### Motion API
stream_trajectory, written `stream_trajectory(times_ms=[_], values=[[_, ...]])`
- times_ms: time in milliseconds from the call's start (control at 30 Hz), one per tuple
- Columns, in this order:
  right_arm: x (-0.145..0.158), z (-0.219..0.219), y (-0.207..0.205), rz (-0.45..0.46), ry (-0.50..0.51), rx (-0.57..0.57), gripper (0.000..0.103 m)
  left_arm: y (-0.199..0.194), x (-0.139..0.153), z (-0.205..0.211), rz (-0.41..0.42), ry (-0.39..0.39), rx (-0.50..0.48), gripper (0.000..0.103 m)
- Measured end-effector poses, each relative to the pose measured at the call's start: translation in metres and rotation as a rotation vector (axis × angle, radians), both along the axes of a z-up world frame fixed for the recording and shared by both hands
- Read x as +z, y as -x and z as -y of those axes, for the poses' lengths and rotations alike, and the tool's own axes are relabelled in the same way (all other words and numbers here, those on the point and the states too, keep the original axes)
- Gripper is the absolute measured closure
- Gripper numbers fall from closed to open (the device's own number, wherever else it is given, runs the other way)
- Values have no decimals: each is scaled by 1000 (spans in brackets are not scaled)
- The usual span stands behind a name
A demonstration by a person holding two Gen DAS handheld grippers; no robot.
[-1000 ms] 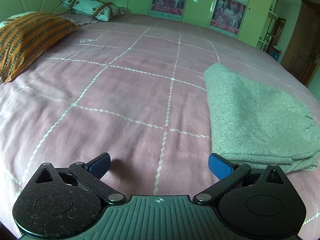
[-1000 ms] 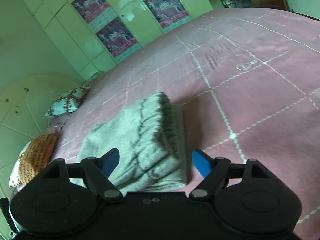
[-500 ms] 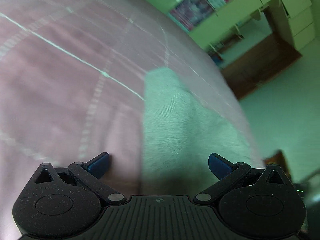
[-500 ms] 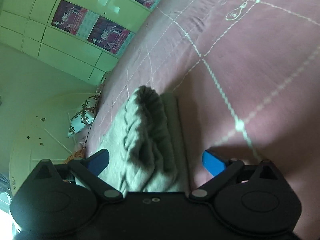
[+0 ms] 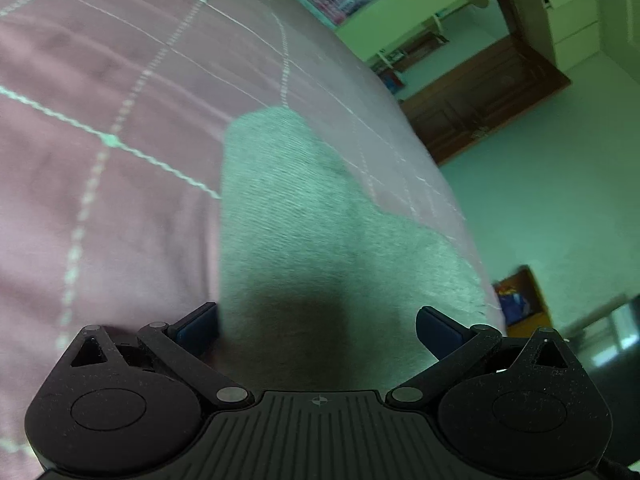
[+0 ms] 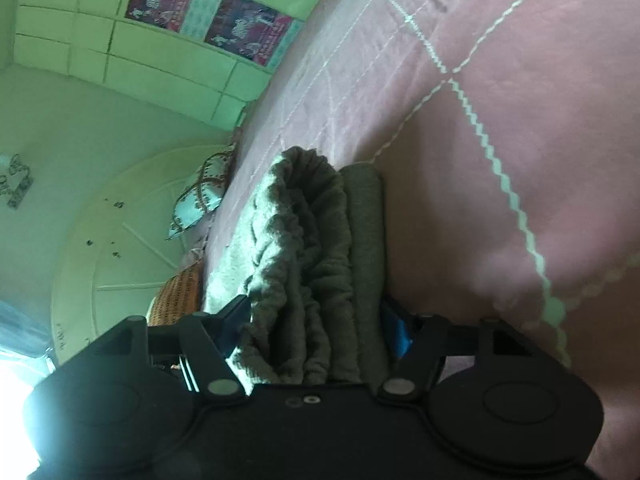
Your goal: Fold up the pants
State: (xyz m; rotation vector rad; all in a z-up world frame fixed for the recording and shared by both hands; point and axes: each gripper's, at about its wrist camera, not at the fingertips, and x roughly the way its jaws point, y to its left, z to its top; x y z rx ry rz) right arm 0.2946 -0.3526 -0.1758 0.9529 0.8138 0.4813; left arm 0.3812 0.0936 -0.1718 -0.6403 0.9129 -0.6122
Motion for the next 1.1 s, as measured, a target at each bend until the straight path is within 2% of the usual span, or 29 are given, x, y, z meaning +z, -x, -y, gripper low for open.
stream_trajectory(times_ms=[100, 167, 233, 300, 467, 533, 600, 633, 667, 700, 767, 800, 867, 967, 1100], values=[[-1, 1, -5, 2, 9, 27, 43, -4, -2, 8, 2, -1, -30, 9], [4, -3, -10, 6, 50, 28, 47, -6, -3, 5, -17, 0, -23, 25], [11, -4, -12, 10, 79, 33, 47, -5, -4, -3, -38, 4, -19, 34], [12, 2, -6, 5, 72, 35, 49, -3, -6, -10, -51, 27, -18, 36], [4, 25, 16, -11, -31, -12, 48, -3, -12, -8, -44, 48, -7, 36], [-3, 24, 11, -27, -73, -13, 48, -4, -14, -5, -46, 52, 4, 36], [-4, 13, -1, -31, -68, 17, 47, -5, -14, 0, -45, 37, 9, 36], [-2, 6, -5, -22, -40, 25, 47, -4, -11, 4, -38, 4, 7, 41], [0, -2, -9, -14, -18, 28, 49, -4, -8, 8, -32, -44, 10, 54], [4, -8, -11, -11, 5, 21, 53, -3, -5, 10, -29, -78, 16, 58], [13, -14, -10, 15, 50, 15, 59, -2, -2, 7, -43, -58, 51, 73], [19, -16, -7, 33, 65, 16, 61, 0, 3, 5, -26, -49, 59, 76], [33, -15, -5, 66, 73, 28, 65, 3, 17, 4, 31, -26, 62, 77], [56, -17, -15, 117, 96, 83, 65, -5, 34, 5, 81, -9, 59, 77], [83, -19, -59, 168, 119, 128, 65, -40, 51, 1, 133, 15, 94, 77]])
